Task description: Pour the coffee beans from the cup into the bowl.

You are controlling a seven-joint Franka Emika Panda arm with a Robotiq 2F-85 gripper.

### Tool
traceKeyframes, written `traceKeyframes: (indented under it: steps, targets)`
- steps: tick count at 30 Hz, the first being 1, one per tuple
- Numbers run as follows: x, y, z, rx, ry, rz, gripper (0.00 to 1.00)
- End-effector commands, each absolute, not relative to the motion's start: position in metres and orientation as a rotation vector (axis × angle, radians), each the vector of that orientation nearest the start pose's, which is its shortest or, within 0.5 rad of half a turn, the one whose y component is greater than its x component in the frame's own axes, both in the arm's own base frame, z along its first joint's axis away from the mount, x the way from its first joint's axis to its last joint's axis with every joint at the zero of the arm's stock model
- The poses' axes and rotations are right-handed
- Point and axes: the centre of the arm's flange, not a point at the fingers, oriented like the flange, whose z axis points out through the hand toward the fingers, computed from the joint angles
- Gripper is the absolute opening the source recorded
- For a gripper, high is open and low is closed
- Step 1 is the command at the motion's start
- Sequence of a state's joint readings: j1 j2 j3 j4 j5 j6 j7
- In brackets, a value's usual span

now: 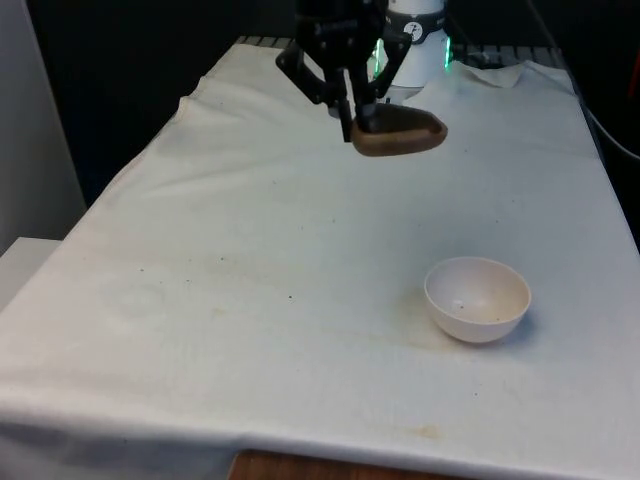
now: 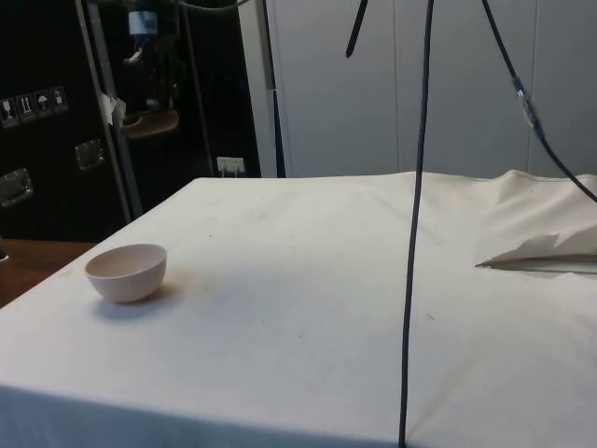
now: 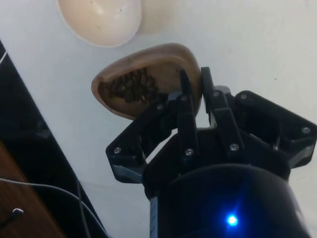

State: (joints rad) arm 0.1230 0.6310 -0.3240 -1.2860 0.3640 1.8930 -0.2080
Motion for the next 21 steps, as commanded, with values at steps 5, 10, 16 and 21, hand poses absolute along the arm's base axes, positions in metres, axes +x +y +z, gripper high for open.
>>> traceKeyframes:
  steps: [5,10,16,21]
  targets:
    - [0.729,-0.048,0.393,-2.986,0.067,-0.061,0.01]
    - [0.734,-0.026,0.383,-2.996,0.067,-0.06,0.01]
    - [0.737,-0.014,0.373,-3.014,0.062,-0.053,0.01]
    - [0.743,-0.001,0.36,-3.05,0.057,-0.037,0.01]
